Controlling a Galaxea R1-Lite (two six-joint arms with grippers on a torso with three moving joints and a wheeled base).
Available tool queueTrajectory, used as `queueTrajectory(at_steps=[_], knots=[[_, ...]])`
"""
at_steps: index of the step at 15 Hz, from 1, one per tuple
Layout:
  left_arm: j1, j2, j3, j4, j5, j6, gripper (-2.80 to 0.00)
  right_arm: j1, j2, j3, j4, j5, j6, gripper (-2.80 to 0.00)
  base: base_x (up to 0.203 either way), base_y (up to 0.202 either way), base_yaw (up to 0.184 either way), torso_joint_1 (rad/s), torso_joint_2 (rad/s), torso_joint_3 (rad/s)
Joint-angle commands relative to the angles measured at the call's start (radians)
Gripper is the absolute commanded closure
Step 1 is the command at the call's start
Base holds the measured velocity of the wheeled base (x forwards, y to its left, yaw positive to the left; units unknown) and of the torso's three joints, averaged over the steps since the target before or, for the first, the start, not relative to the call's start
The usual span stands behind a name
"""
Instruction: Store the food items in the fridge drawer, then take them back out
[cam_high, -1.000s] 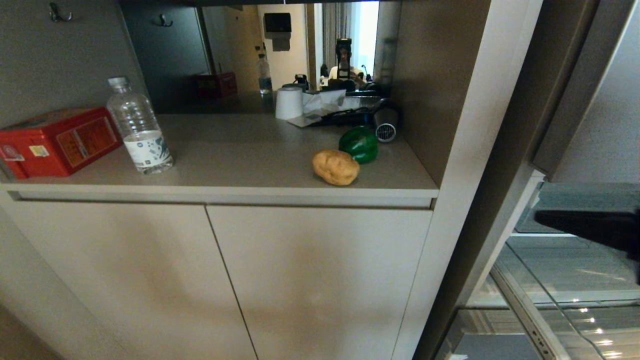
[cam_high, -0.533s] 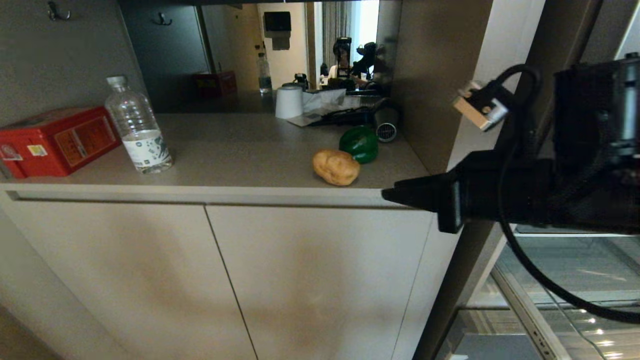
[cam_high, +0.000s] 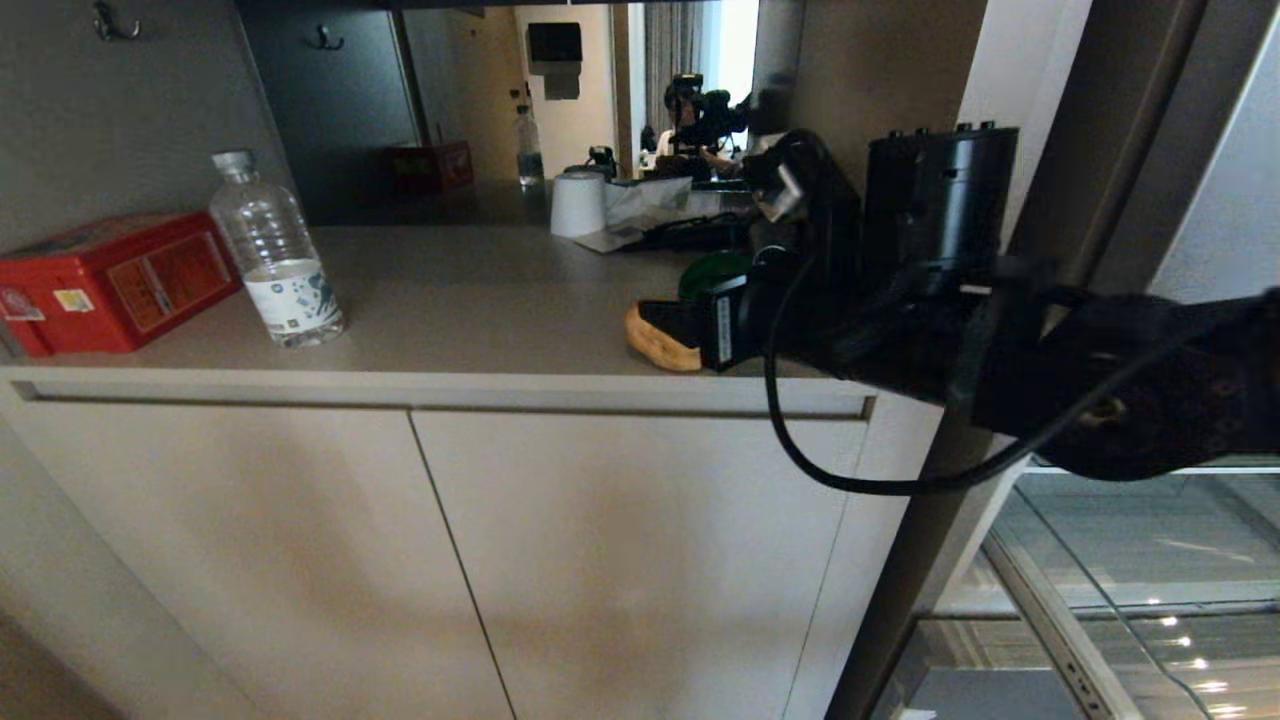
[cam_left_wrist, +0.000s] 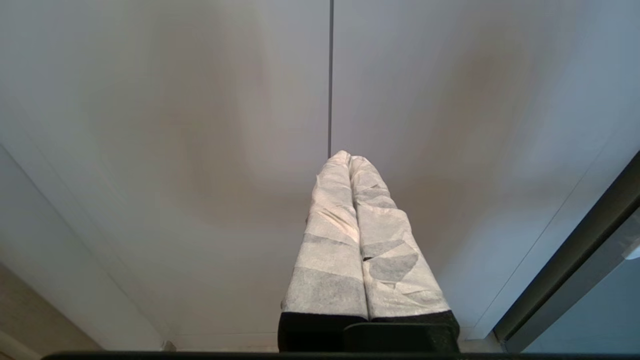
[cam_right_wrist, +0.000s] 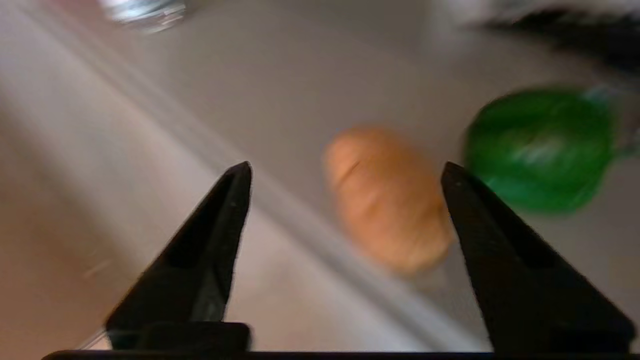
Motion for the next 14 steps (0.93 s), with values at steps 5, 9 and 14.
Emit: queueTrajectory(at_steps=[5, 9, 14], knots=[[0.000, 0.000, 0.000, -0.001, 0.000, 0.000, 0.00, 0.001, 0.125, -0.062, -0.085, -0.028, -0.048, -2.80, 0.000, 0.000, 0.000, 0.000, 0.00, 0.000], [0.000, 0.000, 0.000, -0.001, 0.000, 0.000, 0.00, -0.004, 0.128, -0.062, -0.085, -0.056, -0.049, -2.80, 0.000, 0.000, 0.000, 0.000, 0.00, 0.000], [0.000, 0.000, 0.000, 0.001, 0.000, 0.000, 0.00, -0.011, 0.142, -0.055, -0.085, -0.063, -0.047, -2.80, 0.000, 0.000, 0.000, 0.000, 0.00, 0.000]])
